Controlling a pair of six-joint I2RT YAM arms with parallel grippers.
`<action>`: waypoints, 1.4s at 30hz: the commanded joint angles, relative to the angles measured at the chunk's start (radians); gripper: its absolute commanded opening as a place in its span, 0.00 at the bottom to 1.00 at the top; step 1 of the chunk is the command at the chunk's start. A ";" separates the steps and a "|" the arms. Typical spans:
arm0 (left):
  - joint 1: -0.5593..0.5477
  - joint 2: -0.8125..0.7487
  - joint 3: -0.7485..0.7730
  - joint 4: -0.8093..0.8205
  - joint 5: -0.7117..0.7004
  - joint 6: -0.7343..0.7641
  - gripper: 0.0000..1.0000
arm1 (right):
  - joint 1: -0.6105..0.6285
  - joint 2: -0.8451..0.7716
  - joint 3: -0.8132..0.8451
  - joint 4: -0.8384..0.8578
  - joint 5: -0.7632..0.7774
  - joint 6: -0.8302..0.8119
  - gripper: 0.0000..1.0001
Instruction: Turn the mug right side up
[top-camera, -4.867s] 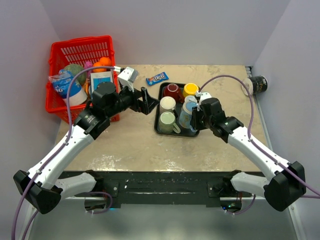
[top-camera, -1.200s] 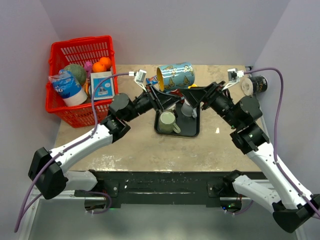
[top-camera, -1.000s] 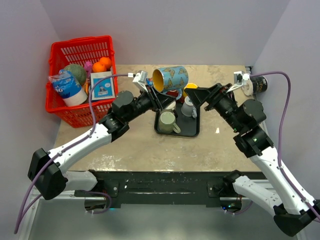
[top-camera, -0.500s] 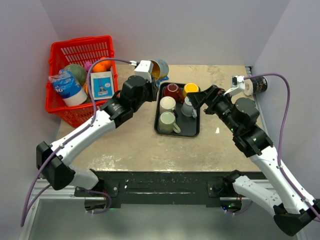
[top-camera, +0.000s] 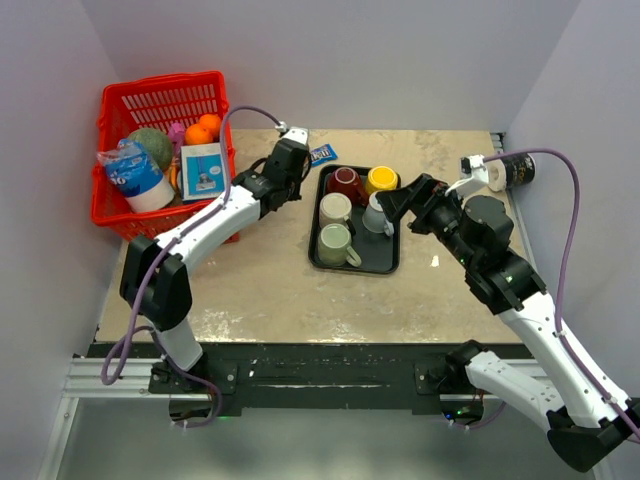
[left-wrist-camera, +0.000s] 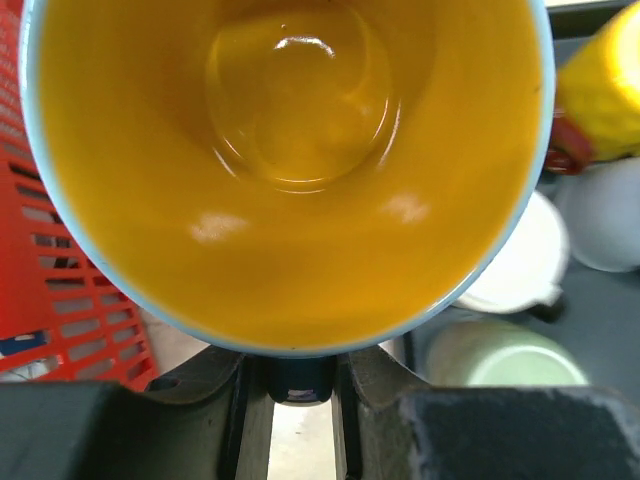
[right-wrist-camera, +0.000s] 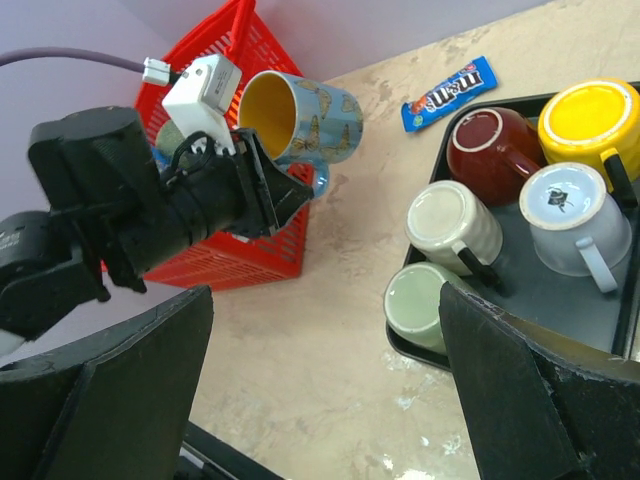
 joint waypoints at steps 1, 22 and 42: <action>0.066 0.017 0.118 0.094 -0.003 -0.014 0.00 | 0.001 -0.001 0.043 -0.015 0.051 -0.016 0.99; 0.128 0.318 0.237 -0.048 -0.004 -0.152 0.00 | 0.001 0.023 0.018 -0.041 0.046 -0.012 0.99; 0.195 0.328 0.186 -0.061 0.143 -0.200 0.26 | 0.001 0.038 0.038 -0.063 0.035 0.010 0.99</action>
